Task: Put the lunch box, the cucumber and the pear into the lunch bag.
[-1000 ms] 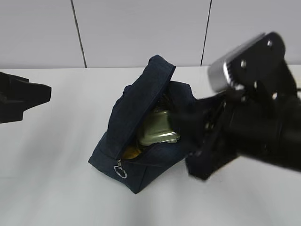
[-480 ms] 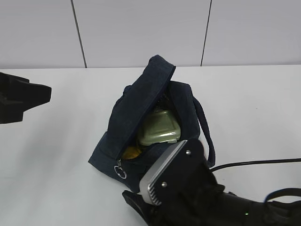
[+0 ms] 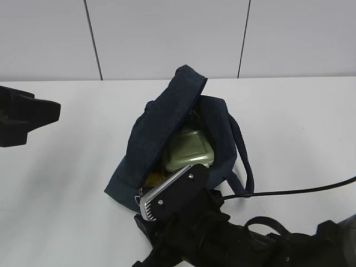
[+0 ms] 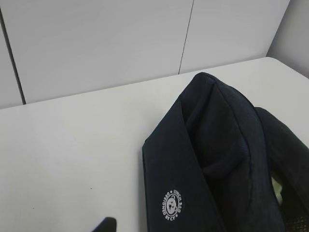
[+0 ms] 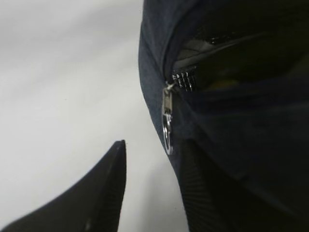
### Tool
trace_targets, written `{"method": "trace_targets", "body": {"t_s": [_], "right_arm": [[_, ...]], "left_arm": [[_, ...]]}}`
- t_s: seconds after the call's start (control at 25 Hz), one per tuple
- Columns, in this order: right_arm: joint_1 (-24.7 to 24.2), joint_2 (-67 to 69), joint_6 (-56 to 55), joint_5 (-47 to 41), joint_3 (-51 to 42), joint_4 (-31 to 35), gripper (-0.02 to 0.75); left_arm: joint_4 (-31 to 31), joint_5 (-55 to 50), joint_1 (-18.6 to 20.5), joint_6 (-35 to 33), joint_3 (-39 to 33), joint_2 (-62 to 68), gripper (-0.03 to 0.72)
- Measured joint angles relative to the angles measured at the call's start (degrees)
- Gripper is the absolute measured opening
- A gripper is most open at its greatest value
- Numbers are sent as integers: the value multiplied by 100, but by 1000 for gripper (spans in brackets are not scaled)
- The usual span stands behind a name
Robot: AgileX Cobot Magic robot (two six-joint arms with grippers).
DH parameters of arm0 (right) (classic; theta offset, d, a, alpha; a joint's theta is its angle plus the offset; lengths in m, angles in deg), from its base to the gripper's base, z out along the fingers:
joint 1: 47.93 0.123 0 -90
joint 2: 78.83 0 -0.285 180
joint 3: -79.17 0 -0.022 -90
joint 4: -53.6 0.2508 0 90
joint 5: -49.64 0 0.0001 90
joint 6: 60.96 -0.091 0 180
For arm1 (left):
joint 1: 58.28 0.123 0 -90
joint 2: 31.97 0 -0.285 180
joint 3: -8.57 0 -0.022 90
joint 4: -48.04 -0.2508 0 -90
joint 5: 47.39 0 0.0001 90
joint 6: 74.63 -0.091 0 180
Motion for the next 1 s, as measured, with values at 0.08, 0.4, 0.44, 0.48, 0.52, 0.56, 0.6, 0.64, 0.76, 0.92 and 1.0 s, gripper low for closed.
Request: {"method": "trace_targets", "body": {"t_s": [0.08, 0.4, 0.44, 0.48, 0.52, 0.56, 0.6, 0.64, 0.76, 0.92, 1.0], "right_arm": [[0, 98, 0, -22, 99, 23, 300], [0, 301, 0, -234, 322, 57, 293], [0, 301, 0, -277, 322, 57, 285], [0, 301, 0, -288, 322, 57, 262], [0, 309, 0, -292, 322, 57, 241], [0, 309, 0, -292, 322, 57, 207], [0, 309, 0, -292, 322, 57, 186], [0, 314, 11, -292, 322, 68, 164], [0, 322, 36, -292, 322, 80, 136], [0, 322, 82, -282, 322, 228, 130], [0, 322, 118, -273, 322, 337, 130]], "left_arm": [[-2, 0, 0, 0, 0, 0, 332], [-27, 0, 0, 0, 0, 0, 331], [-27, 0, 0, 0, 0, 0, 331], [-27, 0, 0, 0, 0, 0, 331], [-27, 0, 0, 0, 0, 0, 330], [-27, 0, 0, 0, 0, 0, 330], [-27, 0, 0, 0, 0, 0, 330], [-27, 0, 0, 0, 0, 0, 330], [-32, 0, 0, 0, 0, 0, 330], [-32, 0, 0, 0, 0, 0, 330], [-32, 0, 0, 0, 0, 0, 330]]}}
